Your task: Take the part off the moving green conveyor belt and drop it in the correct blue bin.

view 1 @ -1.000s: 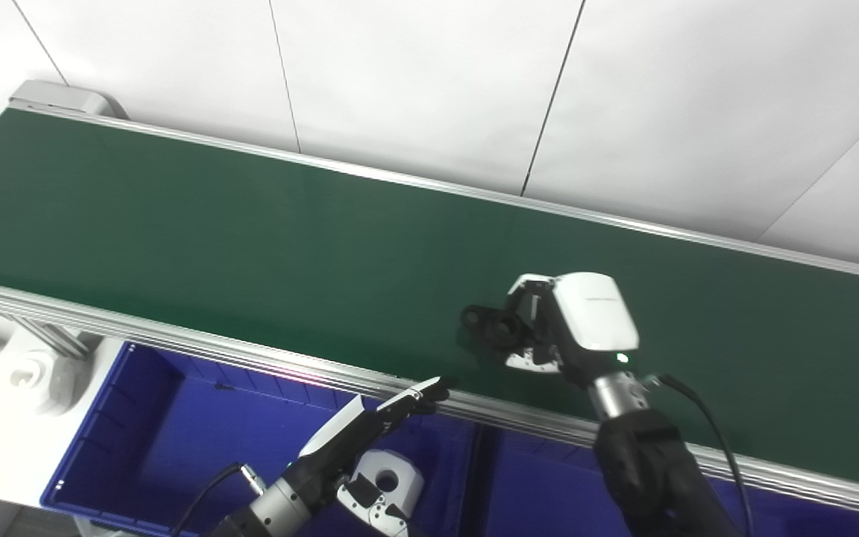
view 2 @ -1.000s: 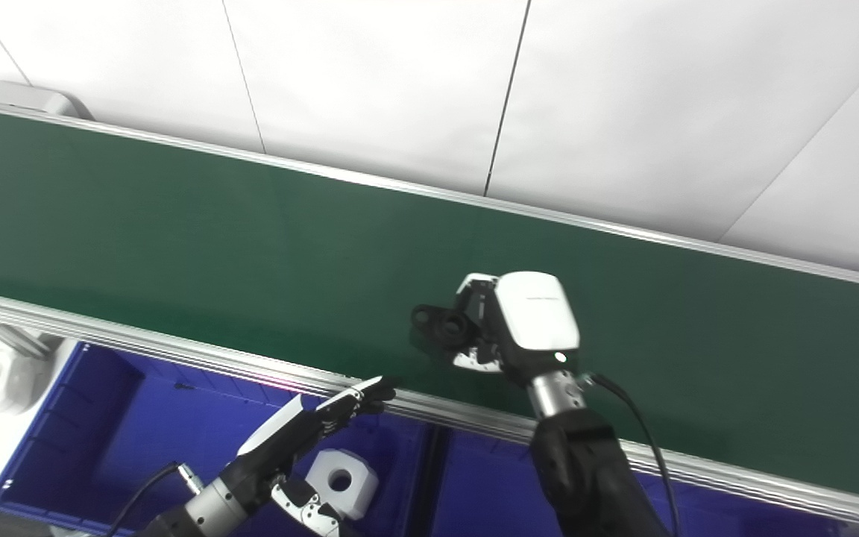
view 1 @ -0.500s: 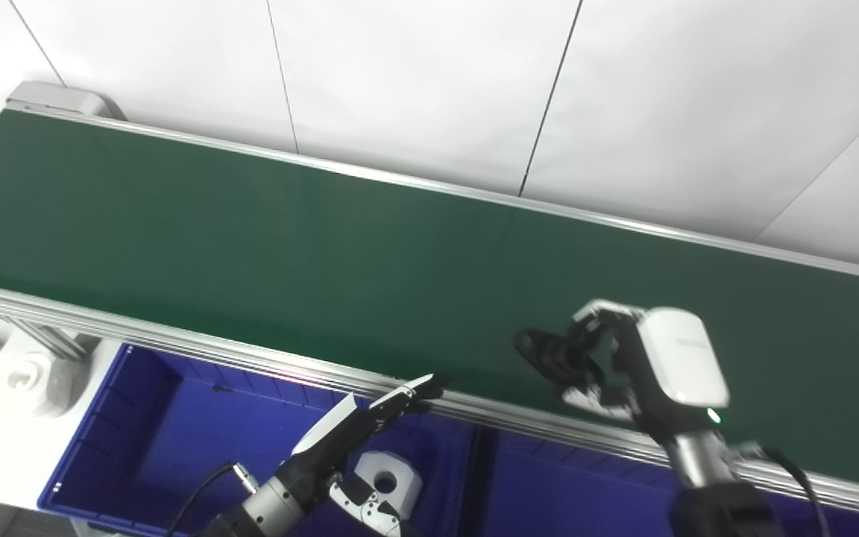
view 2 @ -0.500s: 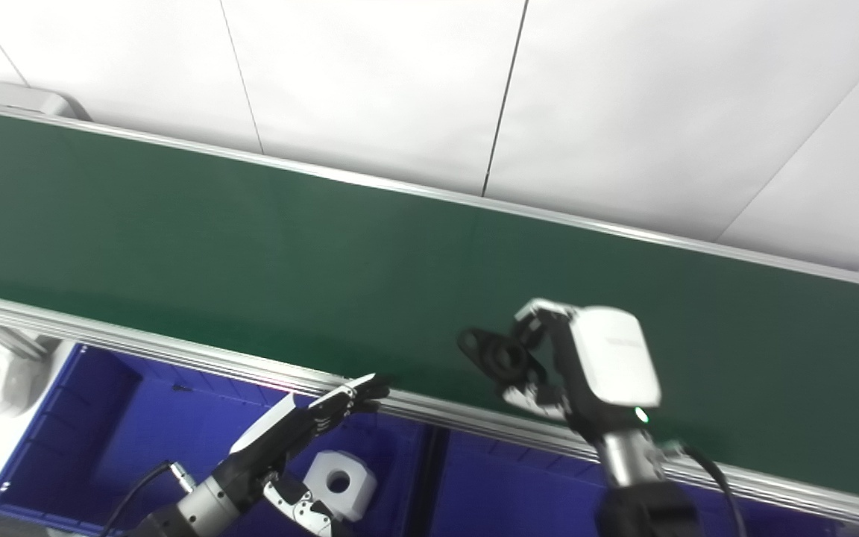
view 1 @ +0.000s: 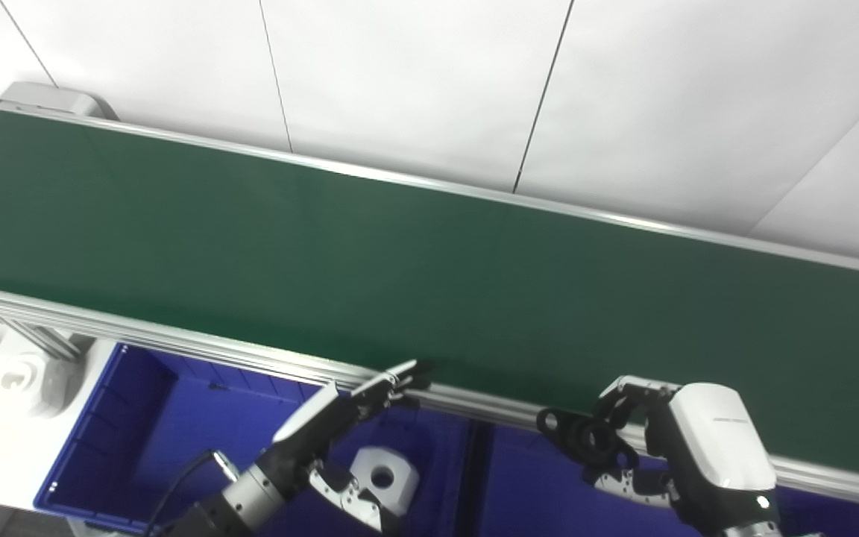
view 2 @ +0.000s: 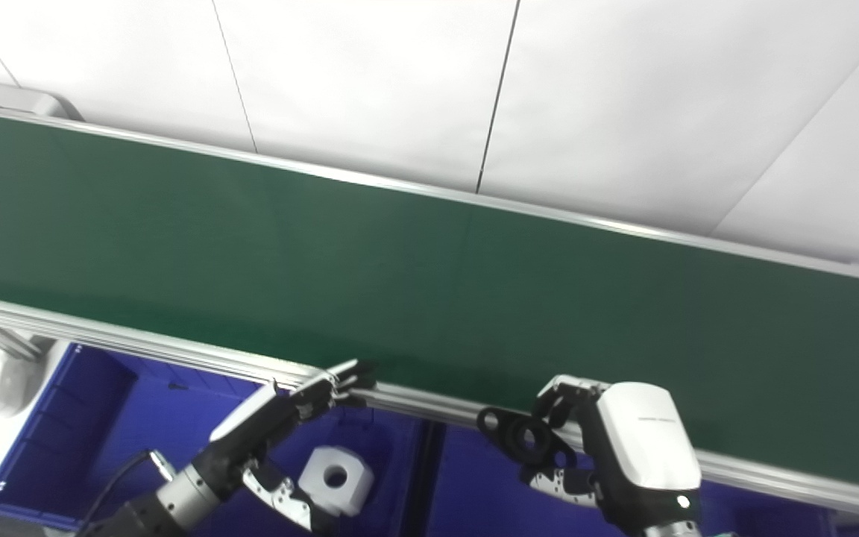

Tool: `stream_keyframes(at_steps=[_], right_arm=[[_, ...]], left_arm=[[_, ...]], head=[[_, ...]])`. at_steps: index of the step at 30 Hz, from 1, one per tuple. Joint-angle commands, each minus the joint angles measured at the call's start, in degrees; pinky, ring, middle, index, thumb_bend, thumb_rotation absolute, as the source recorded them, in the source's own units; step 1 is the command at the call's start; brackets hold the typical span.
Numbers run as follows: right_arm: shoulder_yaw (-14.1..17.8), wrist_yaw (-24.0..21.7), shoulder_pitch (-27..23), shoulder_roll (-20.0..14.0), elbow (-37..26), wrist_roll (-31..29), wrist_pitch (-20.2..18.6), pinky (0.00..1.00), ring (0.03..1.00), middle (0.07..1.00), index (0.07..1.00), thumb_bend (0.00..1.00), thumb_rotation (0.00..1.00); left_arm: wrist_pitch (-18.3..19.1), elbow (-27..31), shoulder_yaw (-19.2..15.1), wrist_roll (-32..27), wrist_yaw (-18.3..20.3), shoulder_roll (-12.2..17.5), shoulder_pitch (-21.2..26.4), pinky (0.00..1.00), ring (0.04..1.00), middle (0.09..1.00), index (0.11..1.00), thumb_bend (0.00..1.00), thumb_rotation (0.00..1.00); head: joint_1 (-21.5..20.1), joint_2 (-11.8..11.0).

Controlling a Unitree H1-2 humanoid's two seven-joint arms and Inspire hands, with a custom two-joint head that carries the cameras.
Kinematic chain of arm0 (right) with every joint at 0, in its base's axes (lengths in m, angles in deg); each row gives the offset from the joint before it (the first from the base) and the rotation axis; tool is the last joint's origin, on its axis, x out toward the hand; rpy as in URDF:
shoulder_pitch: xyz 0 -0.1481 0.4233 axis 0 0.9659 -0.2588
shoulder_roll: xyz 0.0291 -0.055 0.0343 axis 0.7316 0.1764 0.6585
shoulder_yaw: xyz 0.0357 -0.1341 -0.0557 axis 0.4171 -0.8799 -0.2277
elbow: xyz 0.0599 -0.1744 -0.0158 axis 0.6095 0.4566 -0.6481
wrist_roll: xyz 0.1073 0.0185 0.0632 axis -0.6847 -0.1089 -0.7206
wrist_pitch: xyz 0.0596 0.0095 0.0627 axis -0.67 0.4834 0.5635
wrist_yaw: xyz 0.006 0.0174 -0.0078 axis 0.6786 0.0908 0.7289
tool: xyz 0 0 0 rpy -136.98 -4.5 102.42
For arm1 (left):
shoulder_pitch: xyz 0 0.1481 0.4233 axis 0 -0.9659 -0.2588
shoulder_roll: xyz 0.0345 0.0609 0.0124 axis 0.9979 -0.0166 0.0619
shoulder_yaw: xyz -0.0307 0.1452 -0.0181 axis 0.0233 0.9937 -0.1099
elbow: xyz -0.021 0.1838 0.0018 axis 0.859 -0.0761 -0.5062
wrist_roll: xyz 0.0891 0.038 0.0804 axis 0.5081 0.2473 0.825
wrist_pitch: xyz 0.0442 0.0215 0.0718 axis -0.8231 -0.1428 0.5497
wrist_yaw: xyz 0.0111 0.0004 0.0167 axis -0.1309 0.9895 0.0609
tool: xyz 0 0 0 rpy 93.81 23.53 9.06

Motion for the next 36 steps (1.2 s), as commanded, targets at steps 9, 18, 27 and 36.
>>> stream_keyframes(at_steps=[9, 18, 27, 36], right_arm=[[-5.89, -2.01, -1.17, 1.12, 7.43, 6.89, 2.11, 0.12, 0.189, 0.470, 0.479, 0.53, 0.00], [-9.47, -13.85, -7.05, 5.25, 13.97, 11.10, -2.84, 0.17, 0.249, 0.472, 0.487, 0.53, 0.00], [-10.14, -30.46, -8.93, 5.85, 12.46, 18.57, -7.84, 0.88, 0.915, 0.901, 0.890, 0.65, 0.84], [-6.57, -40.66, -4.13, 6.55, -0.38, 21.58, -8.12, 1.00, 0.999, 0.981, 0.963, 0.82, 1.00]], left_arm=[[4.52, 6.34, -2.32, -3.11, 1.69, 1.84, -0.60, 0.82, 0.914, 0.963, 0.933, 0.94, 0.24], [9.57, 10.48, -3.41, -3.87, 2.35, 1.31, -1.22, 0.83, 0.914, 0.956, 0.933, 0.96, 0.24], [10.10, 10.95, -3.48, -3.88, 2.65, 0.41, -1.48, 0.84, 0.916, 0.958, 0.931, 0.96, 0.23], [9.69, 10.78, -3.33, -3.00, 2.90, 0.53, -1.71, 0.83, 0.916, 0.960, 0.936, 0.96, 0.25]], head=[[-2.82, 5.09], [-2.94, 7.70], [-1.67, 7.79], [-1.07, 7.02]])
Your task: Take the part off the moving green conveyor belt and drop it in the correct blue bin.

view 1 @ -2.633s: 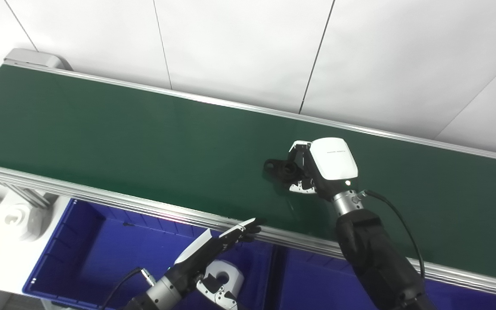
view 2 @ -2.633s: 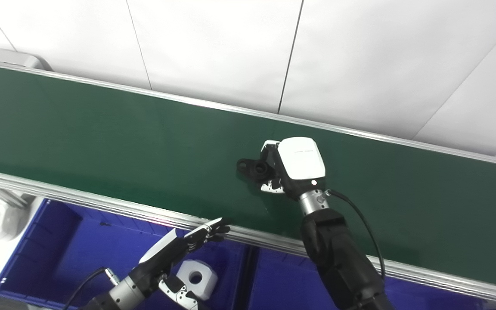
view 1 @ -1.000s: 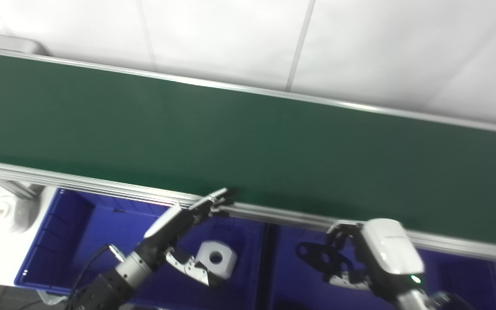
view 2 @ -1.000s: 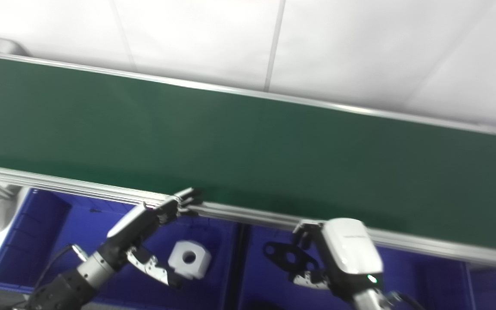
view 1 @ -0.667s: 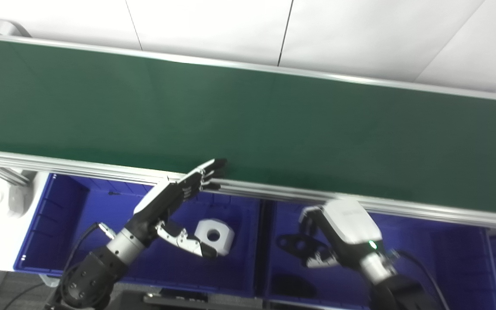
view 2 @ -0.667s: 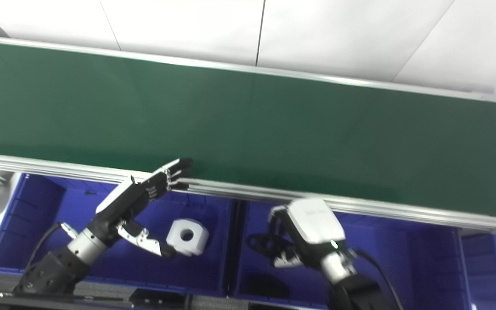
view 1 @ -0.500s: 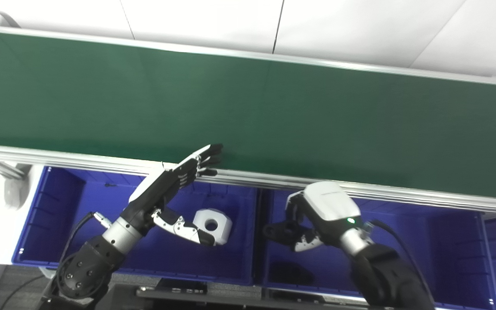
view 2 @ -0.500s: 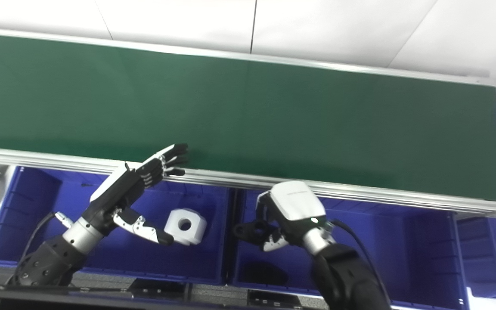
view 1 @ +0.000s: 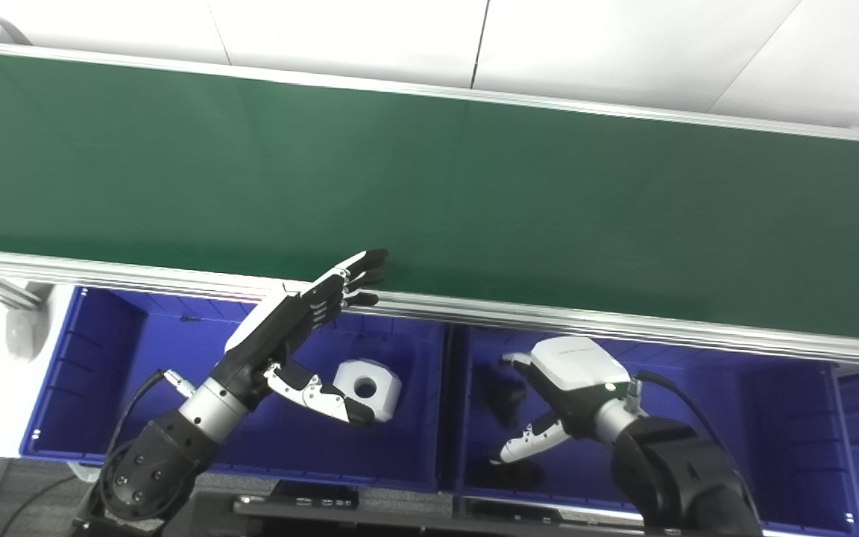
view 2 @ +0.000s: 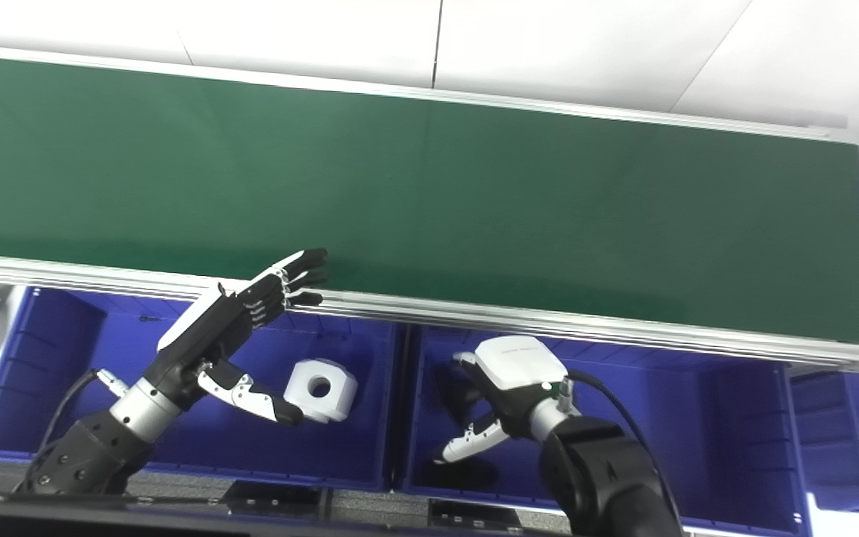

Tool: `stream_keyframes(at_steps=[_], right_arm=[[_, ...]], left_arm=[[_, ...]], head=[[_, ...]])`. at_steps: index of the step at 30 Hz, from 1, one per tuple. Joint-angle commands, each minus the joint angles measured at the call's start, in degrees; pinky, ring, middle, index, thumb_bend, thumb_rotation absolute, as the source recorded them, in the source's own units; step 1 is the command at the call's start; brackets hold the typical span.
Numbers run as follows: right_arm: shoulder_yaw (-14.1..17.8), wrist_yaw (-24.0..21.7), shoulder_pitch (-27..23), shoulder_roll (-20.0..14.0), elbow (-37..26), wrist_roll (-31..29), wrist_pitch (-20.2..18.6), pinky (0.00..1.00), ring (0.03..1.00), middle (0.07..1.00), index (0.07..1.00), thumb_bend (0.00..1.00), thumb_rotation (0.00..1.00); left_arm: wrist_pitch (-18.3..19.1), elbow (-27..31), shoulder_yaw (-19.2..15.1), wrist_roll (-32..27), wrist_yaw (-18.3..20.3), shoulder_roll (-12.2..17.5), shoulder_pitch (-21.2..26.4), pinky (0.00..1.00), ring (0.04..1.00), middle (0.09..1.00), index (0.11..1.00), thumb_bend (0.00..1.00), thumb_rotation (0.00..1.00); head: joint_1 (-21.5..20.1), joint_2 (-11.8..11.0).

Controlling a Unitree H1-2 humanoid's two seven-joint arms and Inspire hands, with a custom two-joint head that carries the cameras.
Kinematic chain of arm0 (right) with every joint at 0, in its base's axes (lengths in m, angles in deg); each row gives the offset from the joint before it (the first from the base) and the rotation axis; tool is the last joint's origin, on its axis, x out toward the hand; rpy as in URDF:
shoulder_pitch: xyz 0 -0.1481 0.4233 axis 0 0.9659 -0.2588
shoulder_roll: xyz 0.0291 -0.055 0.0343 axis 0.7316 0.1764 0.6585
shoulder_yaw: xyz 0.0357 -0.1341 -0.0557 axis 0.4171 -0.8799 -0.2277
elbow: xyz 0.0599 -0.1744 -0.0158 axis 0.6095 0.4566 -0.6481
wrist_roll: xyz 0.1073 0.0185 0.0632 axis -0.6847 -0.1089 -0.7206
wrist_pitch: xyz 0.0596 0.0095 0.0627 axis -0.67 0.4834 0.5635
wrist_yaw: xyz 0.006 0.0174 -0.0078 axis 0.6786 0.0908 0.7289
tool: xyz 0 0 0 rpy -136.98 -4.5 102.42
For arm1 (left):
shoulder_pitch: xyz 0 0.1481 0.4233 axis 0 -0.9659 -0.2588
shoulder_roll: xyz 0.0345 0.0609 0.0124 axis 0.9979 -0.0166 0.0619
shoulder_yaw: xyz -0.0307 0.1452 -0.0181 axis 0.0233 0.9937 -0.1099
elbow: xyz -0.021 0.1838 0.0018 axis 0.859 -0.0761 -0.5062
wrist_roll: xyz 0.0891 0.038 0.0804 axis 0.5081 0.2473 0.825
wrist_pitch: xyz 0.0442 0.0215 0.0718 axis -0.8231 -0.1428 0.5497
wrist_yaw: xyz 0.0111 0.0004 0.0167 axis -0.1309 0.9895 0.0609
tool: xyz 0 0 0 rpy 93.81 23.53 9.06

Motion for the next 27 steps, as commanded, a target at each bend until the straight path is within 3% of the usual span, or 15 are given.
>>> stream_keyframes(at_steps=[1, 5, 8, 9, 11, 13, 15, 17, 19, 22, 24, 27], right_arm=[[1.32, -0.82, 1.55, 0.41, -4.51, 0.82, -0.39, 1.00, 1.000, 0.984, 0.961, 0.82, 1.00], [4.27, 5.69, 6.22, 1.50, -8.21, -1.93, 0.75, 0.98, 0.947, 0.935, 0.910, 0.80, 0.96], [6.67, 14.92, 10.04, 3.12, -9.26, -6.47, 1.95, 0.83, 0.840, 0.836, 0.828, 0.75, 0.82], [7.60, 19.74, 11.88, 4.15, -9.50, -9.13, 2.77, 0.81, 0.825, 0.822, 0.816, 0.74, 0.80], [9.43, 26.79, 15.06, 6.62, -9.92, -15.60, 3.59, 0.66, 0.725, 0.740, 0.754, 0.70, 0.68], [10.89, 30.60, 17.06, 8.54, -9.91, -22.33, 3.83, 0.57, 0.663, 0.703, 0.740, 0.68, 0.62], [11.30, 34.29, 17.75, 8.26, -8.13, -28.21, 6.86, 0.49, 0.616, 0.698, 0.738, 0.65, 0.54], [10.83, 37.97, 17.89, 7.02, -4.86, -31.55, 11.18, 0.51, 0.628, 0.713, 0.748, 0.64, 0.42], [10.45, 40.04, 18.61, 6.88, -2.58, -34.73, 13.06, 0.57, 0.683, 0.754, 0.777, 0.66, 0.39], [10.08, 42.57, 19.86, 8.04, -0.28, -39.11, 13.81, 0.63, 0.730, 0.785, 0.809, 0.68, 0.38], [10.05, 44.41, 20.25, 8.49, 1.60, -41.95, 14.76, 0.63, 0.745, 0.829, 0.872, 0.68, 0.43], [9.94, 45.73, 20.15, 7.21, 3.25, -42.19, 15.82, 0.67, 0.786, 0.894, 0.932, 0.68, 0.47]], left_arm=[[-1.65, 1.00, -0.11, -0.40, 0.29, 0.20, -0.35, 0.83, 0.919, 0.960, 0.937, 0.95, 0.24], [-1.91, 0.80, -0.13, -0.39, 0.37, 0.18, -0.47, 0.82, 0.911, 0.957, 0.935, 0.95, 0.24], [-2.09, 0.66, -0.10, -0.42, 0.54, 0.23, -0.47, 0.81, 0.912, 0.958, 0.933, 0.95, 0.24], [-2.22, 0.45, -0.08, -0.55, 0.64, 0.21, -0.42, 0.81, 0.912, 0.958, 0.933, 0.95, 0.24], [-2.66, -0.07, -0.02, -0.52, 0.75, 0.18, -0.24, 0.82, 0.909, 0.955, 0.933, 0.95, 0.24], [-2.74, -0.47, 0.08, -0.47, 0.88, 0.16, 0.04, 0.82, 0.906, 0.953, 0.934, 0.95, 0.24], [-2.48, -0.75, 0.21, -0.70, 0.98, -0.03, 0.30, 0.82, 0.907, 0.953, 0.934, 0.95, 0.24], [-2.22, -1.27, 0.43, -1.19, 1.29, -0.18, 0.65, 0.83, 0.911, 0.954, 0.934, 0.94, 0.23], [-2.53, -1.87, 0.61, -1.14, 1.64, -0.37, 0.84, 0.84, 0.922, 0.970, 0.935, 0.93, 0.21], [-1.64, -2.20, 0.89, -0.96, 1.90, -0.69, 0.70, 0.86, 0.934, 0.974, 0.931, 0.93, 0.20], [-1.34, -2.43, 1.13, -0.71, 2.00, -0.85, 0.73, 0.88, 0.945, 0.979, 0.932, 0.92, 0.20], [-2.14, -3.17, 1.22, 0.06, 1.82, -1.18, 0.71, 0.87, 0.947, 0.978, 0.938, 0.91, 0.20]], head=[[0.42, -0.17], [1.45, -0.59], [1.80, -0.90], [2.17, -1.30], [2.59, -1.62], [3.02, -1.53], [3.84, -1.88], [4.63, -2.44], [5.31, -2.65], [6.31, -3.83], [6.72, -4.02], [7.41, -4.69]])
